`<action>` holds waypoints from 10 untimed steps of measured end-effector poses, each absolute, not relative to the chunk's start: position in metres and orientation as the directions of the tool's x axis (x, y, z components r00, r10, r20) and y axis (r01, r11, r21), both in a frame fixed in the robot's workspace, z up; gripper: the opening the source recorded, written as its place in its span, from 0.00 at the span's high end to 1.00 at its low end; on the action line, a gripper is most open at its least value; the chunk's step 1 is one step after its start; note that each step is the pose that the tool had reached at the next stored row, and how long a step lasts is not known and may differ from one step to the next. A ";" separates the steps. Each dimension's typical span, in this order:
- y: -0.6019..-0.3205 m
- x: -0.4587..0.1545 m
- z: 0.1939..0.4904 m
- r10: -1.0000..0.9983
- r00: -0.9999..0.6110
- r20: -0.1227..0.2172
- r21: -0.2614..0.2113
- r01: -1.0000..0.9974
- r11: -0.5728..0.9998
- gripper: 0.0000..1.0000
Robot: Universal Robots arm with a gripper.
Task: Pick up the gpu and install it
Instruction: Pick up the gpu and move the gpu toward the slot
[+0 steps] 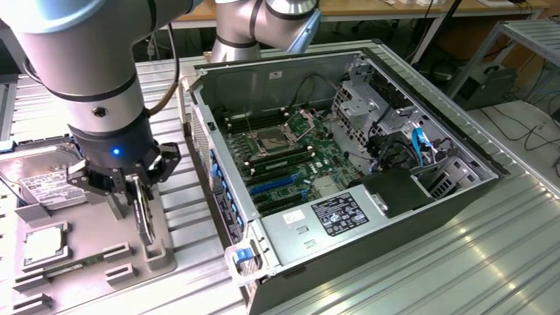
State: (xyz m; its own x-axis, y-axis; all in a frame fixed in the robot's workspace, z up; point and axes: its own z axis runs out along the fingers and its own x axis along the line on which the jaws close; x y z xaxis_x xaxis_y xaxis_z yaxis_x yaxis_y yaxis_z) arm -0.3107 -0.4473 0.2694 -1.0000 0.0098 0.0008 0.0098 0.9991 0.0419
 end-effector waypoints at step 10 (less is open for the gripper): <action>-0.447 -0.311 0.301 0.010 -1.000 0.001 0.043 0.010 0.999 0.70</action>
